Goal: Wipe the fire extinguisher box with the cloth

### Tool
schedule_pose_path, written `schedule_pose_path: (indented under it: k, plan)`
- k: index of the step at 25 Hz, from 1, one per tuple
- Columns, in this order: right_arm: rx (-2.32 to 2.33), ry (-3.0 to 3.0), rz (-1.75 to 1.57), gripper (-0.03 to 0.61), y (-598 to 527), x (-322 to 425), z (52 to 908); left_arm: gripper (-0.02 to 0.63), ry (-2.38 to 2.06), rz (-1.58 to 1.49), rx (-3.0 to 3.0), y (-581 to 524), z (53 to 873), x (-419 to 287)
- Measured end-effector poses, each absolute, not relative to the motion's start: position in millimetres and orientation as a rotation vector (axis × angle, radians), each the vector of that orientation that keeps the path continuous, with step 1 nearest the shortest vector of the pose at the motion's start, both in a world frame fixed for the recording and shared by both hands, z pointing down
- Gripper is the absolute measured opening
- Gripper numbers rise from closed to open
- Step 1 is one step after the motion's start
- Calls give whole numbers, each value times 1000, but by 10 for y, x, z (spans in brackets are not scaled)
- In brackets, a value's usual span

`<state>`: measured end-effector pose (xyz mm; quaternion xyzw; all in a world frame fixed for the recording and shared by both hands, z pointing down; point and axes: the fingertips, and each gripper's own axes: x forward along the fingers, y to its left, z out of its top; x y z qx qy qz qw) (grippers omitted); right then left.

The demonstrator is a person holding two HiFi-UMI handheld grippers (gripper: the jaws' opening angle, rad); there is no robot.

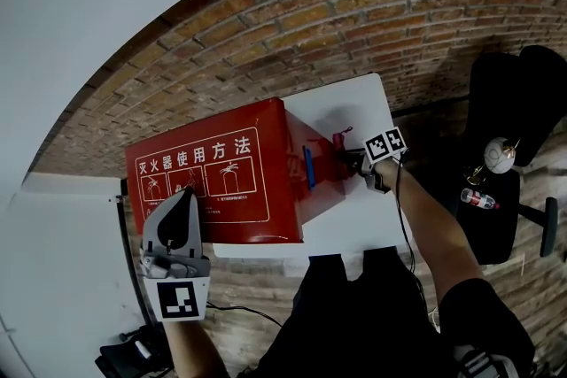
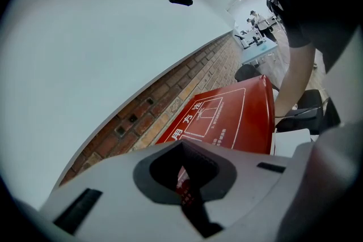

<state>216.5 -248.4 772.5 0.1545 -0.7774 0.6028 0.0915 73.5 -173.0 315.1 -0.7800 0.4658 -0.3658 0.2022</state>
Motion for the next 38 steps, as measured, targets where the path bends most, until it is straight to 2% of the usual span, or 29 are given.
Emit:
schedule_pose_path:
  k: [38]
  plan:
    - [352, -2497, 1850, 51, -2504, 2177, 6501, 12, 1287, -1009, -2171, -1732, 3135, 750]
